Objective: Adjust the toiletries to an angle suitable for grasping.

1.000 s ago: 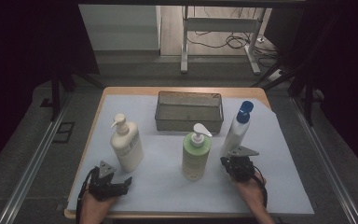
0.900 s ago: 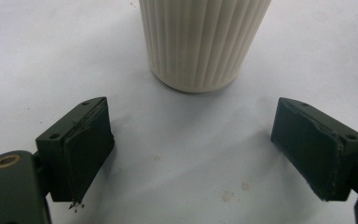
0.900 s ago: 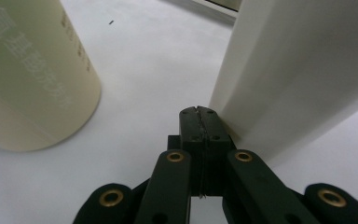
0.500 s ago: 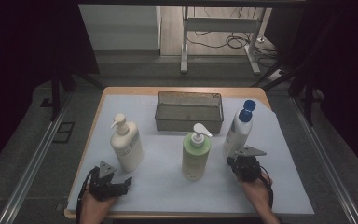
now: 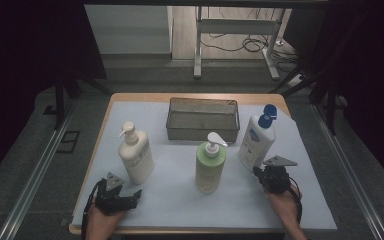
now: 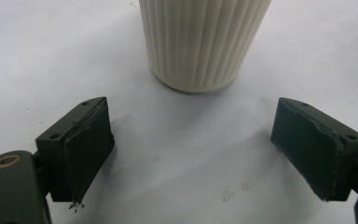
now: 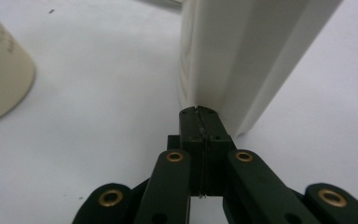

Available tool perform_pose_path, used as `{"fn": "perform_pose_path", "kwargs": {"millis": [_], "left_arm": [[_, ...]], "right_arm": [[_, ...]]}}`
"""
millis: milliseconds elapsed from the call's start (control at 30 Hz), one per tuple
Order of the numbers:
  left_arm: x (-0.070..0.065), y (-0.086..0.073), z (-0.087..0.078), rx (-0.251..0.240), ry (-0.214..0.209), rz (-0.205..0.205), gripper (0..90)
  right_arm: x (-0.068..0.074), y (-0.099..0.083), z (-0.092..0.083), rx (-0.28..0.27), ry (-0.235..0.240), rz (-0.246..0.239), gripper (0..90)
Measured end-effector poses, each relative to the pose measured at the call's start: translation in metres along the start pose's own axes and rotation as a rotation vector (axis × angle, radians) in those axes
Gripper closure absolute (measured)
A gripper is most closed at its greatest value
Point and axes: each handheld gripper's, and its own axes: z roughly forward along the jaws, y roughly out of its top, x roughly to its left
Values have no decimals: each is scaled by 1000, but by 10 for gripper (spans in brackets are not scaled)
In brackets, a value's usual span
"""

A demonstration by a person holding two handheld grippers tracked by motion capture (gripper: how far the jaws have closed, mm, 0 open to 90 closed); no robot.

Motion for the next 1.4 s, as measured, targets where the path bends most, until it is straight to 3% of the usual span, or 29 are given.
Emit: {"fn": "perform_pose_path", "kwargs": {"millis": [167,333,567,767,967,1400], "left_arm": [[0,0,0,0,0,0,123],[0,0,0,0,0,0,123],[0,0,0,0,0,0,122],[0,0,0,0,0,0,122],[0,0,0,-1,0,0,122],[0,0,0,0,0,1,122]], "right_arm": [[-10,-2,2,4,-14,22,883],[-7,-1,1,4,2,10,825],[-6,1,-10,1,59,5,633],[-9,4,-23,-8,79,-1,517],[-10,13,-34,-25,73,-8,386],[-24,36,-47,-65,47,-12,259]]}}
